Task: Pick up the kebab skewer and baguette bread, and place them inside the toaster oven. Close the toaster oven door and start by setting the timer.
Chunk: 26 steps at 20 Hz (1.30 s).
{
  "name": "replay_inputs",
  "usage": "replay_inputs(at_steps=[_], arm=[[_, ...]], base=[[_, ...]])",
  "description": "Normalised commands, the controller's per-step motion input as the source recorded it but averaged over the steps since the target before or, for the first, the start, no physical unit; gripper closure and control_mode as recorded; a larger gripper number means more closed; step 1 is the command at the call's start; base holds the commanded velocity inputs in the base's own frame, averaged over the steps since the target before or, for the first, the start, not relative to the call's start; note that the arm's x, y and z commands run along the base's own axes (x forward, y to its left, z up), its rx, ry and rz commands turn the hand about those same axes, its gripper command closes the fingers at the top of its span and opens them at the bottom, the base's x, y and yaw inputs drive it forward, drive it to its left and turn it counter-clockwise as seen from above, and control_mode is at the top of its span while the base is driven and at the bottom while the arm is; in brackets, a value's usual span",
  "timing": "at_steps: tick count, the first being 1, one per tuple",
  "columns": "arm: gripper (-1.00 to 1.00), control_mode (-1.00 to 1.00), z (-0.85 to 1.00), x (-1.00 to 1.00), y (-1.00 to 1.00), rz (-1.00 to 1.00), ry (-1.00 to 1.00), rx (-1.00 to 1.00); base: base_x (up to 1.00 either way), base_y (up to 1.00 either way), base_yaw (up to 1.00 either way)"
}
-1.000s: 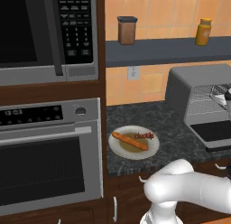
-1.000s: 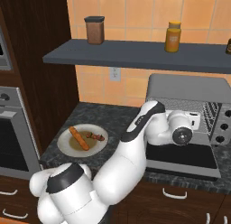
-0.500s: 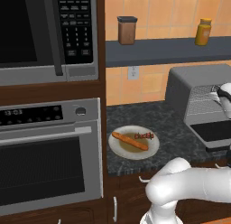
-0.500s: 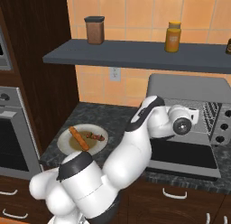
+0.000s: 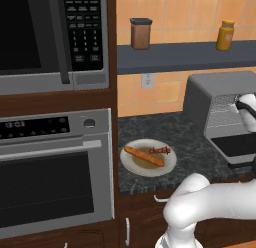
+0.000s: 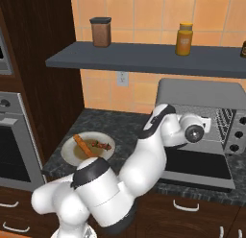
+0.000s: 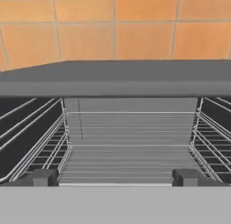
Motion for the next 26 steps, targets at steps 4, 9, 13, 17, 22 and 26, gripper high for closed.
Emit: replay_inputs(at_steps=[4, 9, 13, 17, 22, 26], arm=[[-1.00, -1.00, 0.00, 0.39, -0.09, 0.00, 0.00, 0.00], [-1.00, -1.00, -0.52, 0.13, -0.09, 0.00, 0.02, 0.00], [-1.00, -1.00, 0.01, 0.36, -0.02, 0.00, 0.03, 0.00], [-1.00, -1.00, 0.00, 0.35, 0.00, 0.00, 0.06, 0.00], [-1.00, -1.00, 0.00, 0.26, 0.00, 0.00, 0.02, 0.00], [-1.00, -1.00, -0.08, 0.10, 0.00, 0.00, 0.02, 0.00]], base=[[0.00, 0.00, 0.00], [0.00, 0.00, 0.00], [0.00, 0.00, 0.00], [0.00, 0.00, 0.00], [0.00, 0.00, 0.00], [0.00, 0.00, 0.00]])
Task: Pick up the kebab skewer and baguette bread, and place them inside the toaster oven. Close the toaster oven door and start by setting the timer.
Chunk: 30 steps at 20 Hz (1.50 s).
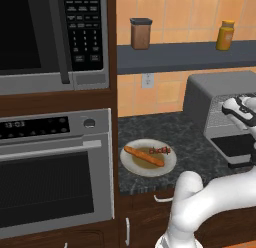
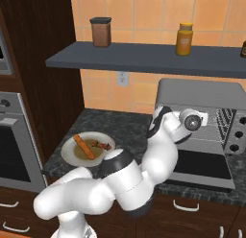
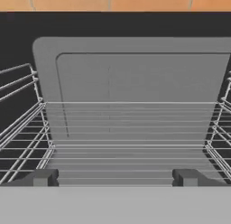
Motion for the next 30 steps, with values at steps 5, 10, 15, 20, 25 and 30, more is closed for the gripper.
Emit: replay_inputs(at_steps=[5, 10, 15, 20, 25, 30], arm=[[-1.00, -1.00, -0.30, 0.00, 0.00, 0.00, 0.13, 0.00], [-1.00, -1.00, -0.52, -0.14, 0.00, 0.00, 0.07, 0.00], [-1.00, -1.00, -1.00, -0.97, 0.00, 0.00, 0.02, 0.00], [-1.00, -1.00, -1.00, -0.92, 0.00, 0.02, 0.18, 0.00], [-1.00, -1.00, -1.00, -0.89, 0.00, 0.04, 0.32, 0.00], [-1.00, -1.00, -0.87, -0.91, 0.00, 0.06, 0.40, 0.00]], base=[[0.00, 0.00, 0.00], [0.00, 0.00, 0.00], [0.00, 0.00, 0.00], [0.00, 0.00, 0.00], [0.00, 0.00, 0.00], [0.00, 0.00, 0.00]])
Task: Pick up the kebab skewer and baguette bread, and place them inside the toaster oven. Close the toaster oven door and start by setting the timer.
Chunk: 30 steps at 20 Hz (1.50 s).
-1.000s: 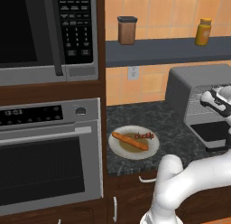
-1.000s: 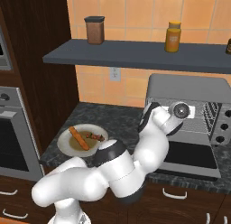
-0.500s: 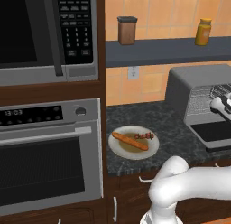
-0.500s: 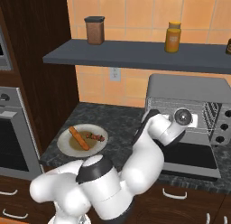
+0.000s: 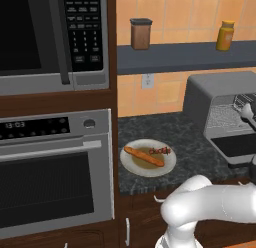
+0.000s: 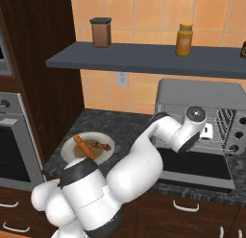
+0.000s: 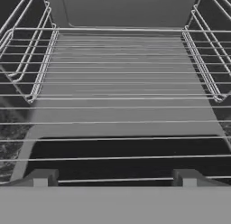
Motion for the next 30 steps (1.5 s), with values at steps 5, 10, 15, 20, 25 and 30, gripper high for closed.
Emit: replay_inputs(at_steps=[5, 10, 15, 20, 25, 30], arm=[[-1.00, -1.00, 0.28, -0.44, 0.19, 0.03, 0.19, 0.00], [-1.00, -1.00, 0.39, -0.72, 0.63, 0.06, 0.17, 0.00], [-1.00, -1.00, -0.16, -0.52, 1.00, 0.22, 0.27, -0.03], [-1.00, -1.00, -0.38, -0.03, 1.00, 0.41, 0.27, 0.00], [-1.00, -1.00, -0.30, 0.10, 1.00, 0.33, 0.30, 0.00], [-1.00, -1.00, -0.26, 0.51, 0.90, 0.11, 0.20, 0.00]], base=[[0.00, 0.00, 0.00], [0.00, 0.00, 0.00], [0.00, 0.00, 0.00], [0.00, 0.00, 0.00], [0.00, 0.00, 0.00], [0.00, 0.00, 0.00]])
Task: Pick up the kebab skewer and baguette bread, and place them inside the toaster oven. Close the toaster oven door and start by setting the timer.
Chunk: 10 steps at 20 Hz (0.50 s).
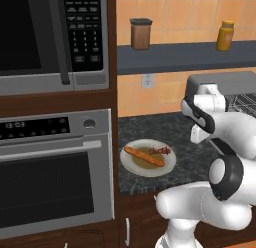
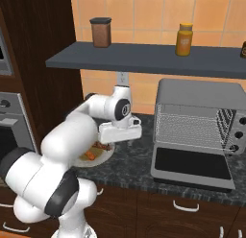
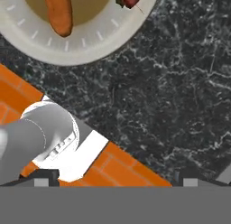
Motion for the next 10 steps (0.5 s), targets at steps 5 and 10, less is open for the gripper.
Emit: replay_inputs(at_steps=[5, 10], arm=[[-1.00, -1.00, -0.40, 0.49, 0.92, 0.00, 0.01, 0.00], [-1.00, -1.00, -0.25, 0.27, 0.47, 0.00, -0.01, 0.00]], base=[[0.00, 0.00, 0.00], [0.00, 0.00, 0.00]])
